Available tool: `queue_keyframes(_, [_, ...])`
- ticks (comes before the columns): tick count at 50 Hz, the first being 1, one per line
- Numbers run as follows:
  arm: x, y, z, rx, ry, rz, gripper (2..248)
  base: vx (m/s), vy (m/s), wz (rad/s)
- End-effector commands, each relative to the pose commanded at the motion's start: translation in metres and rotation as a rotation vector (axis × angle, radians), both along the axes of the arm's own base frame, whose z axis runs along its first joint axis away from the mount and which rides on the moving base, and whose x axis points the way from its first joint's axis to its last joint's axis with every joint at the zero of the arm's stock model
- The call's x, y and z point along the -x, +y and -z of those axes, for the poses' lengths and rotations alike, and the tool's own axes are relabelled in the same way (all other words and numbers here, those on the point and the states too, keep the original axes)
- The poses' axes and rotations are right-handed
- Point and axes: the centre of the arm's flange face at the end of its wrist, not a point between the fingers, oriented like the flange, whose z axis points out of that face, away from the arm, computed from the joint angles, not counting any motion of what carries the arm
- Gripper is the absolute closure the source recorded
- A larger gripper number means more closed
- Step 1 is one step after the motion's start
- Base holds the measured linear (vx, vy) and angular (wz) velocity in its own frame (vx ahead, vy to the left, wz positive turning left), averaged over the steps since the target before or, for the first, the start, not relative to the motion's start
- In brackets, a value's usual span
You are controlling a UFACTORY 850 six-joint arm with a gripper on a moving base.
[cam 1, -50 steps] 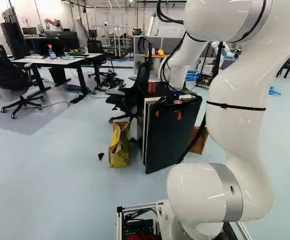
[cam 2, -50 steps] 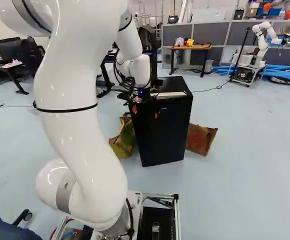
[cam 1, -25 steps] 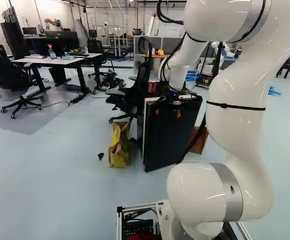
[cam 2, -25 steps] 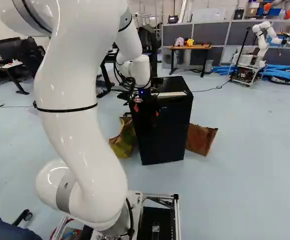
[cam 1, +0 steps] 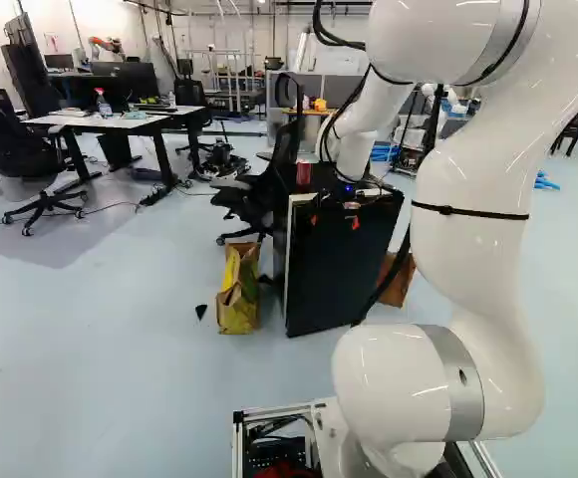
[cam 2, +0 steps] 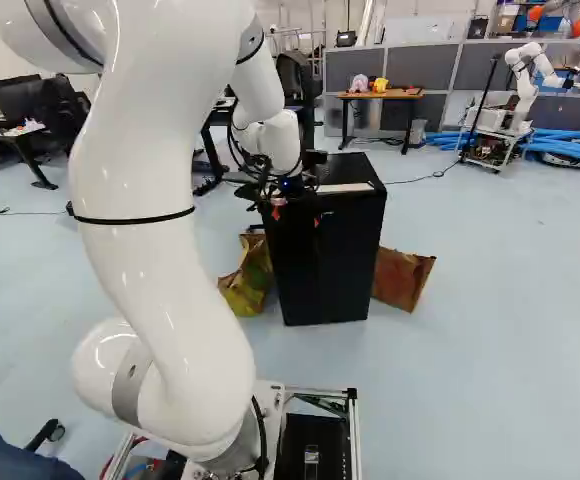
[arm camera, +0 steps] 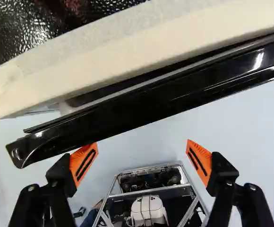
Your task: Grab a drink from the fridge
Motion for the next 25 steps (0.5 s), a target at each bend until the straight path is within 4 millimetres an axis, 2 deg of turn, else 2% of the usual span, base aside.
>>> queue_keyframes(25, [-0.0075, -0.0018, -0.0024, 0.019, -0.087, 0.004, 3, 0.000, 0.000, 0.000])
